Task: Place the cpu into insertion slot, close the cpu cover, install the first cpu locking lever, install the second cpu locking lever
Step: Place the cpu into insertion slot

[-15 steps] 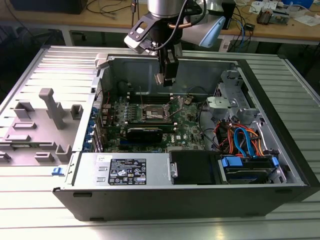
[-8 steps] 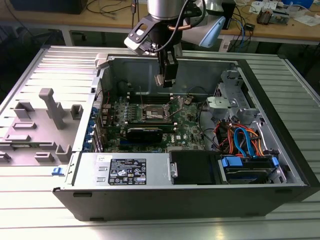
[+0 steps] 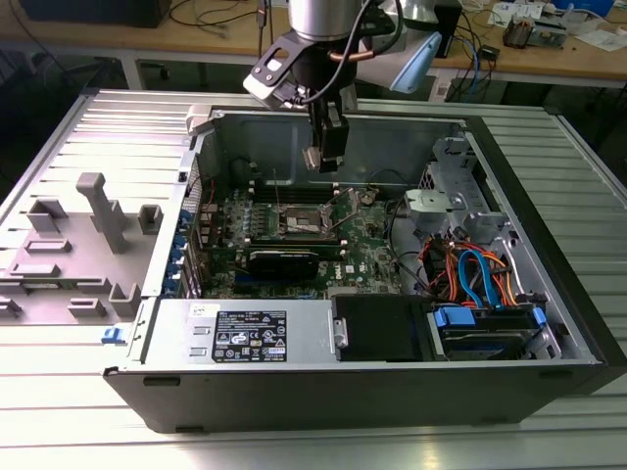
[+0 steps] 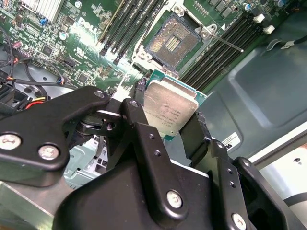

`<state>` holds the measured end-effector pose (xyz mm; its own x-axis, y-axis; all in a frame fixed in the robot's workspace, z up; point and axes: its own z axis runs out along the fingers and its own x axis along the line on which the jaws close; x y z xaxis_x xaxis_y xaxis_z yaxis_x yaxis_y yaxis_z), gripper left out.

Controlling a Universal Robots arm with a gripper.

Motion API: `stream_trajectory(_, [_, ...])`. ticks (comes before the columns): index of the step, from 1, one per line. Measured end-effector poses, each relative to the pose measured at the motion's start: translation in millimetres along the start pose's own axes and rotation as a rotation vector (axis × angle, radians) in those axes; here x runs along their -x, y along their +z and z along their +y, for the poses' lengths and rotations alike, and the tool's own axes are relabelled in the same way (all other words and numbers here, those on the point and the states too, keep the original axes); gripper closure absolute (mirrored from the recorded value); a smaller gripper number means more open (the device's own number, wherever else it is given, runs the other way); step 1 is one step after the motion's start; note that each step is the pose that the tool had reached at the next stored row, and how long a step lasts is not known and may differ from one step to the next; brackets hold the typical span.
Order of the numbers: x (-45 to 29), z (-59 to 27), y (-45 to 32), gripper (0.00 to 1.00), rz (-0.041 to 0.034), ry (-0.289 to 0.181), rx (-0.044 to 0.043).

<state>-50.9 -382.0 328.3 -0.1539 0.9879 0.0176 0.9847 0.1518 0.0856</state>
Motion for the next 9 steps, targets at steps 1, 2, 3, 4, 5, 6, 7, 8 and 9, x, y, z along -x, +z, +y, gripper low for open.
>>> stream_trajectory(1, [0.0, 0.0, 0.4, 0.45, 0.0001, 0.0, 0.0])
stream_trajectory(2, [0.1, -0.1, 1.0, 0.45, 0.0002, 0.0, 0.0001])
stream_trajectory(3, [0.2, -0.2, 1.7, 0.45, 0.0001, 0.0, 0.0001])
stream_trajectory(4, [0.4, -0.3, 2.5, 0.45, 0.0001, 0.0, 0.0001])
stream_trajectory(5, [0.6, -0.4, 3.2, 0.45, 0.0001, 0.0, 0.0])
stream_trajectory(6, [0.7, -0.5, 4.2, 0.45, 0.0, 0.001, -0.0004])
stream_trajectory(7, [0.7, -0.5, 4.3, 0.45, -0.0003, 0.002, -0.0006])
stream_trajectory(8, [0.7, -0.5, 4.4, 0.45, -0.0004, 0.003, -0.0006])
stream_trajectory(9, [0.8, -0.5, 4.6, 0.45, -0.0004, 0.005, -0.0004])
